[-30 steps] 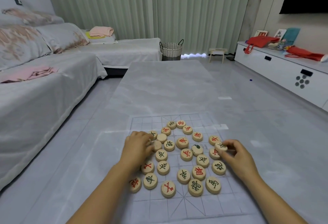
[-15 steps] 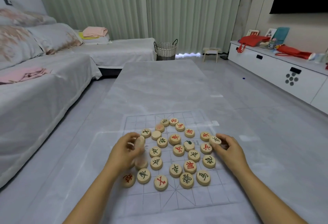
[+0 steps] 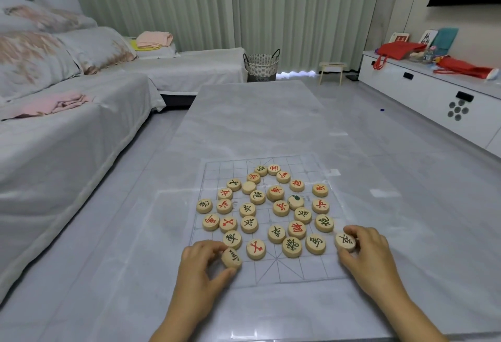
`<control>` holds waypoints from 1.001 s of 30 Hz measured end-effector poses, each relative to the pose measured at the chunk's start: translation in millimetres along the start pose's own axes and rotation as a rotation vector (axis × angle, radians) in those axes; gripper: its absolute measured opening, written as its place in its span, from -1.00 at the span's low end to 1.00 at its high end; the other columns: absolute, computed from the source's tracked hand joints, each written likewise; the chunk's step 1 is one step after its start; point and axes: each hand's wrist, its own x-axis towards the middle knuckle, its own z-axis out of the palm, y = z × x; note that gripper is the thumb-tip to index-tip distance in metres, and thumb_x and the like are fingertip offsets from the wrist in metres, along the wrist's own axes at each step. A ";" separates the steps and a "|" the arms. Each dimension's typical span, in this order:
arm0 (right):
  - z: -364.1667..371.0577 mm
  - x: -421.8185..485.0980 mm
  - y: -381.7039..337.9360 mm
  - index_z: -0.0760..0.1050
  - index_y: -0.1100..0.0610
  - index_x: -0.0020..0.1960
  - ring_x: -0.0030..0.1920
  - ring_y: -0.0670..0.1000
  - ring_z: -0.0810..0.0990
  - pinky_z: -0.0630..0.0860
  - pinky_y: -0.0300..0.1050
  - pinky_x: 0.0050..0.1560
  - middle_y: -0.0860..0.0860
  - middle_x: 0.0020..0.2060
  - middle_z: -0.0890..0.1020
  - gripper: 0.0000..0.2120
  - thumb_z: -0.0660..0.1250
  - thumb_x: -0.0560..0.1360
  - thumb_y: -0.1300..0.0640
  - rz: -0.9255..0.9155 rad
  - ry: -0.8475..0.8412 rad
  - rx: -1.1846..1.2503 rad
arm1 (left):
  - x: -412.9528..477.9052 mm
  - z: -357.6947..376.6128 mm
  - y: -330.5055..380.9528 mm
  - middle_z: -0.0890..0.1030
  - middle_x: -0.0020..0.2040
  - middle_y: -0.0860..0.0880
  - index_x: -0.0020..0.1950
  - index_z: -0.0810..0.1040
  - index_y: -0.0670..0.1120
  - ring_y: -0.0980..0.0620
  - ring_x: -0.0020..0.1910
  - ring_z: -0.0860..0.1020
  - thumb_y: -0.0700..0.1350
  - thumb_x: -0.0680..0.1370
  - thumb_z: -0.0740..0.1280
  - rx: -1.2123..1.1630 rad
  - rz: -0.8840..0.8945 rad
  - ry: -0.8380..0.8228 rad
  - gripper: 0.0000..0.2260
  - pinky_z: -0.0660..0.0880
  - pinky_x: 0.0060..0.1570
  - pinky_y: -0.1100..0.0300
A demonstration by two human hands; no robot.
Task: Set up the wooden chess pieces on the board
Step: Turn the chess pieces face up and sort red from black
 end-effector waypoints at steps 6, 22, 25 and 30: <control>2.1 -4.6 -1.6 0.46 0.14 0.21 0.11 0.06 0.43 0.39 -0.05 0.14 0.04 0.10 0.55 -0.63 0.39 0.43 0.14 -0.089 -0.020 0.019 | -1.1 9.8 -0.9 0.34 -0.12 0.26 0.09 0.59 0.06 0.10 -0.03 0.32 -0.07 0.37 0.48 0.191 0.000 0.063 -0.69 0.26 -0.05 0.40; 46.7 76.2 -113.4 0.43 0.10 0.24 0.21 0.06 0.39 0.34 -0.06 0.21 0.04 0.18 0.49 -0.69 0.22 0.53 0.04 -0.428 -0.140 -0.100 | 34.7 -10.4 -20.0 0.48 -0.15 0.09 -0.01 0.49 0.03 0.03 -0.08 0.48 -0.12 0.47 0.38 0.021 -0.236 0.175 -0.86 0.38 -0.20 0.29; 76.1 103.9 -142.3 0.38 0.12 0.28 0.26 0.10 0.38 0.32 -0.01 0.24 0.07 0.26 0.46 -0.63 0.20 0.53 -0.01 -0.465 -0.189 -0.303 | 31.5 -10.7 -22.9 0.51 -0.14 0.06 -0.07 0.50 0.04 0.06 -0.10 0.50 -0.16 0.46 0.38 -0.035 -0.255 0.189 -0.87 0.40 -0.19 0.27; 109.7 129.4 -165.4 0.33 0.14 0.29 0.25 0.17 0.41 0.33 0.03 0.22 0.15 0.25 0.45 -0.58 0.21 0.52 -0.05 -0.384 -0.273 -0.524 | 34.6 -12.8 -24.4 0.53 -0.16 0.02 -0.15 0.50 0.05 0.10 -0.17 0.51 -0.22 0.48 0.35 -0.080 -0.275 0.202 -0.84 0.39 -0.25 0.32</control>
